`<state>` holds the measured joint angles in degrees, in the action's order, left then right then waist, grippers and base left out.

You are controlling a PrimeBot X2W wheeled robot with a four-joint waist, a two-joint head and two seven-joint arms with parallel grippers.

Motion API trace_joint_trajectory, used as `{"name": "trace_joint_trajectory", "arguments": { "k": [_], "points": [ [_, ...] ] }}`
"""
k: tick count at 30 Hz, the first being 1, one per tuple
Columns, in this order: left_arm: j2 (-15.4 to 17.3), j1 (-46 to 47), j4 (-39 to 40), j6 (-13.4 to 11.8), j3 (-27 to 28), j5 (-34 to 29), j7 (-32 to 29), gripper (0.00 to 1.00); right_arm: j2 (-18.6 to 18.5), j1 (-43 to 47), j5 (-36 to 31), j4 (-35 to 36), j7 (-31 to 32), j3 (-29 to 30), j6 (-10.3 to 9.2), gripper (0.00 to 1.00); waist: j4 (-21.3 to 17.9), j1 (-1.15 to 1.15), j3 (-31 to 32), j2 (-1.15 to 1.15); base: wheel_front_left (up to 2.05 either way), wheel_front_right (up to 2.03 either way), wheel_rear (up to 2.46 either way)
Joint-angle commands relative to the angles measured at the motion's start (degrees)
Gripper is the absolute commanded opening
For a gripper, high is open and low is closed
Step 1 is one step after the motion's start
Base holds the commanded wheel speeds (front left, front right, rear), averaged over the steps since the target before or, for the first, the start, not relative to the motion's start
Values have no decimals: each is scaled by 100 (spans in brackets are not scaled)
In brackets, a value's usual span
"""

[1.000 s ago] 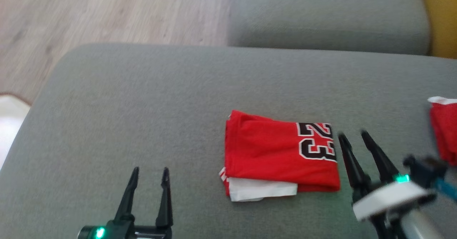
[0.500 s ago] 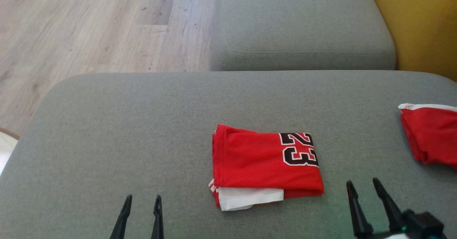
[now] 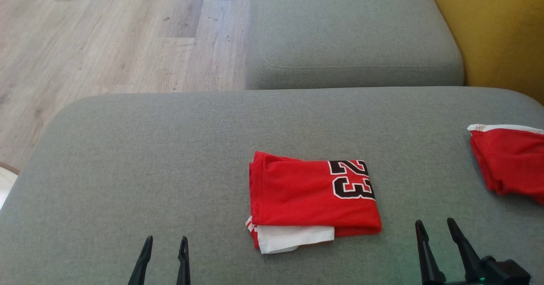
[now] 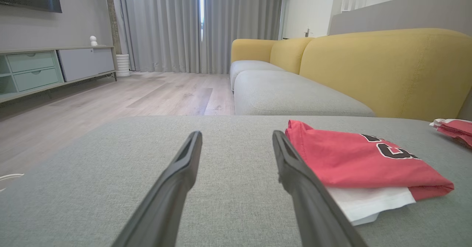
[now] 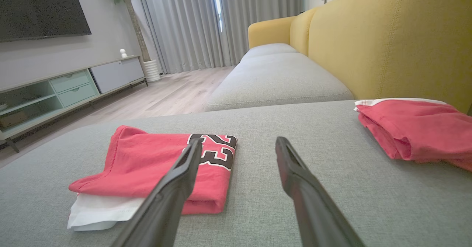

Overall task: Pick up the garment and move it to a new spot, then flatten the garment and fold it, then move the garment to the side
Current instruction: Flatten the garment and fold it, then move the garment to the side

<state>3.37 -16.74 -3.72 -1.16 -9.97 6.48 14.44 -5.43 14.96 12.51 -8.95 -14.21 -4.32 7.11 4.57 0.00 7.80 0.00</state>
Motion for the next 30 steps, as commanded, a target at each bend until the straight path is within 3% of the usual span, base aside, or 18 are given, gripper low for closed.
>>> {"name": "trace_joint_trajectory", "arguments": {
  "k": [1,20,30],
  "points": [
    [-47,182,194,24,199,-49,56,100,-44,-164,-68,179,-78,-82,37,100,-16,0,5,0,0,0,0],
    [-48,223,252,-36,110,108,56,100,-72,-185,-125,107,-78,-80,37,100,-103,0,-21,0,0,0,0],
    [-49,312,464,0,-24,395,56,100,-154,-503,-85,-339,-79,-63,37,100,64,0,-348,0,0,0,0]
  ]
}}
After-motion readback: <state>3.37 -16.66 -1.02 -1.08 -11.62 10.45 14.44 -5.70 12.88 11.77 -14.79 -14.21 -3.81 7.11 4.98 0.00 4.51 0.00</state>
